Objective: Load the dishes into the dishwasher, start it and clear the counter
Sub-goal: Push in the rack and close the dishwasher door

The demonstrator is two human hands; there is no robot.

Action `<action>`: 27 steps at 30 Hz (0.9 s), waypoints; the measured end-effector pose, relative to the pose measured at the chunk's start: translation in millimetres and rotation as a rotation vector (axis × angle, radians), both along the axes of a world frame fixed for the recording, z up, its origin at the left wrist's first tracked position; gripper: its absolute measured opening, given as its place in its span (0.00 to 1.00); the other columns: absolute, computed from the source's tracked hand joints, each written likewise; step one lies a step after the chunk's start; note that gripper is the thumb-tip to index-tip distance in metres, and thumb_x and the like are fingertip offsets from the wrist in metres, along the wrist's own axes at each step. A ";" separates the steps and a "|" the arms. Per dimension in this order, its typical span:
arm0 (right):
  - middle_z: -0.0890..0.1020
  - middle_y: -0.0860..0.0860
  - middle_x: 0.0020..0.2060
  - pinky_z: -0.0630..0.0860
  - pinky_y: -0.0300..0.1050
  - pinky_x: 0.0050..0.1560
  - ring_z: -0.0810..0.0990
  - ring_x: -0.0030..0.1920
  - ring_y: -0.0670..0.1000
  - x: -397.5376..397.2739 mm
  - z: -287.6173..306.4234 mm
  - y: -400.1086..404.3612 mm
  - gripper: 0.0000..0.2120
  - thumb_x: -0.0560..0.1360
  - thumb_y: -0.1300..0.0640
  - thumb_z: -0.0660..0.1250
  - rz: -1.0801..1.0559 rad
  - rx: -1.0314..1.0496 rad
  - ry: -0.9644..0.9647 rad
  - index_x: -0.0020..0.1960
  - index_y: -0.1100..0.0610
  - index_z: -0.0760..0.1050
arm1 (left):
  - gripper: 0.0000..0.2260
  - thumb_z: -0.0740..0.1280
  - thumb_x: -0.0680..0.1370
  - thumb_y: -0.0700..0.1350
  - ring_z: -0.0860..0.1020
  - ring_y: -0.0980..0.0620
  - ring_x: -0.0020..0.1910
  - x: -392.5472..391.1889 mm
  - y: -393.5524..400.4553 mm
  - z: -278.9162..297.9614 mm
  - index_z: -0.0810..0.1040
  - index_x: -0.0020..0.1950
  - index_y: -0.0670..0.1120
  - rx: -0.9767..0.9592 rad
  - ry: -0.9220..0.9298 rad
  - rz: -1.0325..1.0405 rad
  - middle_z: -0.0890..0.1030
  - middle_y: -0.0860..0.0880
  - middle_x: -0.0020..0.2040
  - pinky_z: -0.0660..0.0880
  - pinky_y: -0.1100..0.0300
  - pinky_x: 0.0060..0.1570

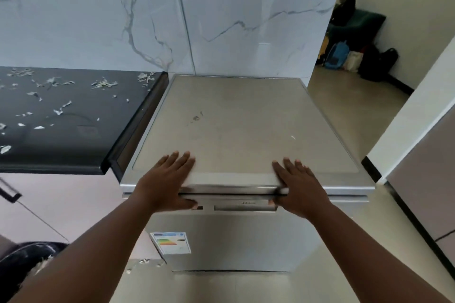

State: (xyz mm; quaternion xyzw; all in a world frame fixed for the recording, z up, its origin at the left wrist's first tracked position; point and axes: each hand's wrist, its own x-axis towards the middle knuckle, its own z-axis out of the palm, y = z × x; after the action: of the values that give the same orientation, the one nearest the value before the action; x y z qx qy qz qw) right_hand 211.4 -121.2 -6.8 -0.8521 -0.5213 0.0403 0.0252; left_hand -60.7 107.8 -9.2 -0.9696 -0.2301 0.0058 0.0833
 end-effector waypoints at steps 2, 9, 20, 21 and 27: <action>0.41 0.50 0.78 0.40 0.47 0.75 0.41 0.78 0.55 6.3 -5.8 -1.9 0.48 0.71 0.33 0.64 0.034 0.025 -0.011 0.78 0.43 0.38 | 0.49 0.55 0.69 0.77 0.63 0.39 0.74 -2.9 0.3 -6.2 0.62 0.77 0.42 0.031 -0.058 -0.058 0.63 0.43 0.76 0.60 0.46 0.71; 0.32 0.50 0.75 0.36 0.47 0.72 0.32 0.76 0.56 8.0 -7.9 -6.6 0.54 0.73 0.38 0.67 0.080 -0.049 -0.048 0.71 0.47 0.22 | 0.46 0.58 0.69 0.74 0.69 0.37 0.70 -1.9 -0.1 -3.4 0.69 0.73 0.40 0.045 -0.066 -0.073 0.69 0.40 0.72 0.68 0.43 0.67; 0.44 0.52 0.79 0.42 0.52 0.75 0.42 0.78 0.58 -5.6 -3.9 -6.8 0.49 0.73 0.45 0.68 0.021 -0.028 -0.089 0.78 0.47 0.35 | 0.44 0.55 0.71 0.73 0.69 0.35 0.70 -1.8 -1.5 2.3 0.69 0.73 0.40 0.025 -0.008 -0.064 0.70 0.39 0.72 0.68 0.42 0.66; 0.45 0.52 0.79 0.42 0.52 0.75 0.42 0.78 0.58 -5.8 -3.9 -7.1 0.49 0.73 0.45 0.69 0.025 -0.026 -0.087 0.78 0.47 0.37 | 0.44 0.55 0.71 0.73 0.69 0.35 0.69 -1.3 -1.5 2.9 0.69 0.73 0.40 0.024 -0.007 -0.063 0.70 0.39 0.72 0.68 0.42 0.65; 0.57 0.56 0.78 0.50 0.56 0.74 0.53 0.77 0.61 -7.2 -5.5 -8.5 0.44 0.71 0.51 0.72 0.030 0.064 -0.088 0.79 0.50 0.51 | 0.41 0.54 0.72 0.72 0.70 0.33 0.68 0.8 0.2 -1.6 0.73 0.70 0.42 0.010 -0.045 -0.073 0.71 0.38 0.71 0.69 0.40 0.64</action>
State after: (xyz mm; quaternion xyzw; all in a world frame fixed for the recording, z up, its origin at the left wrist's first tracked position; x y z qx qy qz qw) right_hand 204.2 -129.7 -12.2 -0.8439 -0.5356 -0.0135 0.0287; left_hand -59.9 108.0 -10.8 -0.9768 -0.1963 -0.0202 0.0831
